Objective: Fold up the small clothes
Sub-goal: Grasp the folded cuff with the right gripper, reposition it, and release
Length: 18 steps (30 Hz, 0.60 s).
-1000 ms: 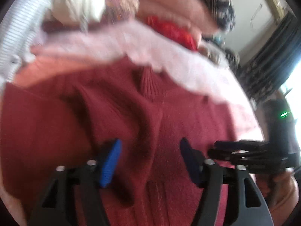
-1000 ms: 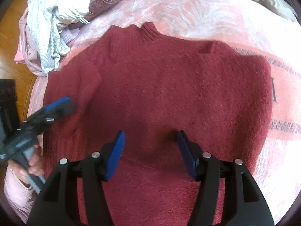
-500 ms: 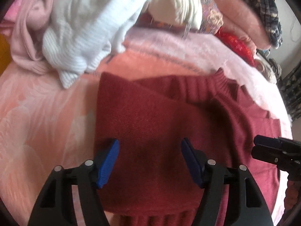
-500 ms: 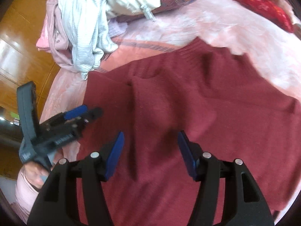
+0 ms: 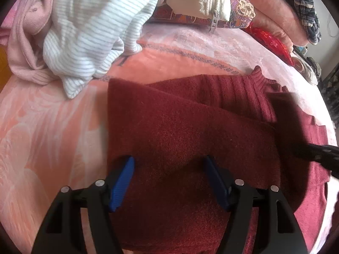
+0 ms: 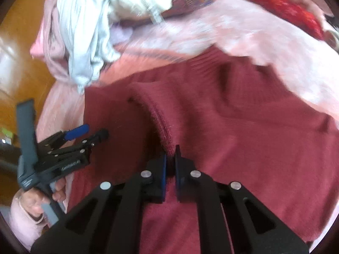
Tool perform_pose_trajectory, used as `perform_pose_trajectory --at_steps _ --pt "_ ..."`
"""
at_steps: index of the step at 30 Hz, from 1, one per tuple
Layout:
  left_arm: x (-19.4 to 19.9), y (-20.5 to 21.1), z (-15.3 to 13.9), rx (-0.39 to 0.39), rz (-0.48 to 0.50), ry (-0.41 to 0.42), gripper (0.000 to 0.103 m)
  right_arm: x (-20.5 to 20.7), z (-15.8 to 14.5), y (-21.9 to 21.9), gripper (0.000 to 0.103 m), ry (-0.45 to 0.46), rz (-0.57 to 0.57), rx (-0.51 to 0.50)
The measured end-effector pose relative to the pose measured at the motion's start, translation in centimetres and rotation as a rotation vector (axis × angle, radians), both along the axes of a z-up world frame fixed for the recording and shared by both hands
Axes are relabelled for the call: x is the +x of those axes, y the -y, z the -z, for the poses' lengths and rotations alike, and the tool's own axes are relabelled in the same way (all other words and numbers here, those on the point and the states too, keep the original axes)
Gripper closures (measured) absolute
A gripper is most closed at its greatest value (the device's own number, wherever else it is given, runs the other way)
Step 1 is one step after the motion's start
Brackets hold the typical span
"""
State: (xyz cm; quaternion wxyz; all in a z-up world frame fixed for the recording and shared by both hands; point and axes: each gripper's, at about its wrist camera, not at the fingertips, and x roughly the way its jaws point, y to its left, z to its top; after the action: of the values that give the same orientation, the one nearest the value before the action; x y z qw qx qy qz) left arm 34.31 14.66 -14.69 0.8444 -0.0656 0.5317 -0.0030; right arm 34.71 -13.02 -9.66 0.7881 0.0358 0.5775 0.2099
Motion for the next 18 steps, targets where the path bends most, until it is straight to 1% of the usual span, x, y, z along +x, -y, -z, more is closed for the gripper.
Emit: perform_pose_trajectory --at_steps 2,4,6,7,9,10,11,13,15,17,18 --pt "0.0 0.1 0.0 0.007 -0.002 0.002 0.033 -0.8 -0.3 2.9 0.098 -0.013 0.033 0.006" --pt "0.0 0.2 0.1 0.01 -0.006 0.003 0.033 -1.9 0.0 6.7 0.094 -0.073 0.079 0.054" --pt "-0.1 0.4 0.1 0.021 -0.011 0.006 0.033 -2.9 0.3 8.6 0.071 -0.113 0.089 0.037" --pt "-0.1 0.5 0.1 0.028 -0.013 0.007 0.033 -3.6 0.5 9.9 0.067 -0.113 0.101 0.024" --pt "-0.2 0.7 0.1 0.039 -0.018 0.01 0.033 -4.5 0.7 12.1 0.05 -0.116 0.12 0.04" --pt "-0.3 0.8 0.0 0.041 -0.023 0.008 0.033 -4.7 0.9 12.8 0.046 -0.12 0.131 0.053" --pt "-0.3 0.8 -0.1 0.038 -0.028 0.007 0.033 -4.8 0.9 13.6 0.045 -0.122 0.147 0.074" --pt "-0.5 0.7 -0.6 0.008 -0.045 0.006 0.033 -4.4 1.1 15.1 0.044 -0.128 0.188 0.12" --pt "-0.7 0.8 -0.9 -0.011 -0.059 0.01 0.033 -3.6 1.5 16.1 0.044 -0.153 0.211 0.187" --pt "-0.7 1.0 -1.3 -0.008 -0.068 0.02 0.033 -2.8 1.8 15.8 0.044 -0.175 0.192 0.229" --pt "-0.7 1.2 -1.5 0.0 -0.072 0.027 0.033 -2.6 1.9 15.4 0.045 -0.179 0.176 0.217"
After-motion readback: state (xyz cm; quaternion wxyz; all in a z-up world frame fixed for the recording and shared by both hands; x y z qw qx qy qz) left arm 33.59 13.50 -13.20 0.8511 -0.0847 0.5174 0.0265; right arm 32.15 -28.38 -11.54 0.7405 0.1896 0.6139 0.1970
